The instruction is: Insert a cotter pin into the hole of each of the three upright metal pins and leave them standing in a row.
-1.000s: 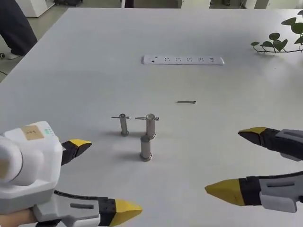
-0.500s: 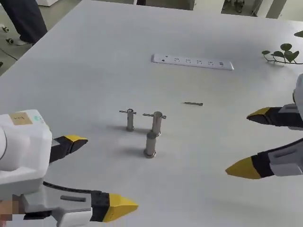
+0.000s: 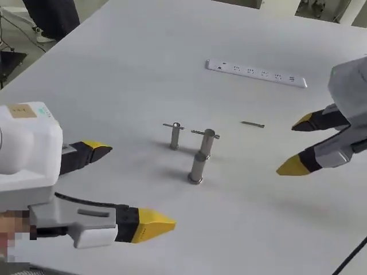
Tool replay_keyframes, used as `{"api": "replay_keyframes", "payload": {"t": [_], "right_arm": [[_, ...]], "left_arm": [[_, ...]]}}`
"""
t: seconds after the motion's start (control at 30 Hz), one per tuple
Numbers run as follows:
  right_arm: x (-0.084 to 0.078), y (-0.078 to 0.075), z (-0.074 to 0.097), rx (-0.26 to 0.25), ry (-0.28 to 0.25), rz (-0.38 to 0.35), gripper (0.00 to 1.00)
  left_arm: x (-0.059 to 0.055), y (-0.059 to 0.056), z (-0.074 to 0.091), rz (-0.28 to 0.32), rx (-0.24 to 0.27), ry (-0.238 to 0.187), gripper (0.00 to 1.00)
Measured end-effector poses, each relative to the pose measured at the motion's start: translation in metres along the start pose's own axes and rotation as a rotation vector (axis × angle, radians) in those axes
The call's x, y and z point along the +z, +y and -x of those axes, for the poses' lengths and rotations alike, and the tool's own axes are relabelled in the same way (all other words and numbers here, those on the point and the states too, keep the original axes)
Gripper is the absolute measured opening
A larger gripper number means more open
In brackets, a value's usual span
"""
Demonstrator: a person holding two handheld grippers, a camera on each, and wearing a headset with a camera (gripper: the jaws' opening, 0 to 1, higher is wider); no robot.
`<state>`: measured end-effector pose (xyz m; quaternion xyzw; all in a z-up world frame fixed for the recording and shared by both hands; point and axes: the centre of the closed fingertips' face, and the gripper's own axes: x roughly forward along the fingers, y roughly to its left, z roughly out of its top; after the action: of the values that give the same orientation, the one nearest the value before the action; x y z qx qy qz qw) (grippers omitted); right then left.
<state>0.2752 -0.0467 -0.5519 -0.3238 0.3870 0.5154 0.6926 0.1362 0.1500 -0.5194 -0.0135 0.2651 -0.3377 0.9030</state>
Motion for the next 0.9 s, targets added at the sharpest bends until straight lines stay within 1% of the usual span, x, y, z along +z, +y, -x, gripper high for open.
{"api": "replay_keyframes", "payload": {"t": [0.07,0.13,0.2,0.27,0.37,0.47,0.5,0.53,0.57,0.6,0.67,0.7,0.8,0.9], "right_arm": [[0.002,-0.005,-0.005,0.004,0.016,0.02,0.67],[0.006,-0.012,-0.012,0.003,0.029,0.062,0.67],[0.007,-0.018,-0.02,0.005,0.051,0.077,0.65],[0.009,-0.025,-0.026,-0.001,0.064,0.092,0.63],[0.01,-0.038,-0.035,-0.004,0.078,0.095,0.58],[0.007,-0.052,-0.047,-0.001,0.106,0.088,0.52],[0.006,-0.053,-0.048,-0.001,0.11,0.091,0.49],[0.003,-0.06,-0.05,-0.009,0.14,0.123,0.47],[0.002,-0.065,-0.052,-0.018,0.151,0.127,0.47],[0.002,-0.069,-0.054,-0.022,0.156,0.131,0.46],[0.004,-0.081,-0.06,-0.022,0.154,0.127,0.44],[0.003,-0.093,-0.066,-0.025,0.157,0.121,0.41],[0.005,-0.096,-0.069,-0.023,0.165,0.121,0.33],[0.007,-0.095,-0.074,0.005,0.168,0.112,0.27]], "left_arm": [[0.0,0.001,0.001,0.009,-0.001,-0.005,0.99],[-0.001,0.001,0.001,0.017,-0.001,-0.008,0.99],[-0.002,0.002,0.0,0.028,0.0,-0.009,0.99],[-0.005,0.001,-0.001,0.038,-0.002,-0.004,0.99],[-0.007,0.001,-0.003,0.044,-0.006,-0.003,0.99],[-0.01,0.001,-0.004,0.057,-0.013,0.015,0.99],[-0.01,0.002,-0.004,0.058,-0.013,0.014,0.99],[-0.01,0.002,-0.005,0.061,-0.014,0.012,0.99],[-0.01,0.002,-0.005,0.063,-0.015,0.012,0.99],[-0.01,0.0,-0.005,0.071,-0.026,0.01,0.99],[-0.01,-0.001,-0.006,0.077,-0.031,0.011,0.99],[-0.01,-0.001,-0.006,0.076,-0.031,0.013,0.99],[-0.011,0.001,-0.007,0.074,-0.027,0.021,0.99],[-0.009,0.005,-0.006,0.067,-0.008,0.015,0.99]]}}
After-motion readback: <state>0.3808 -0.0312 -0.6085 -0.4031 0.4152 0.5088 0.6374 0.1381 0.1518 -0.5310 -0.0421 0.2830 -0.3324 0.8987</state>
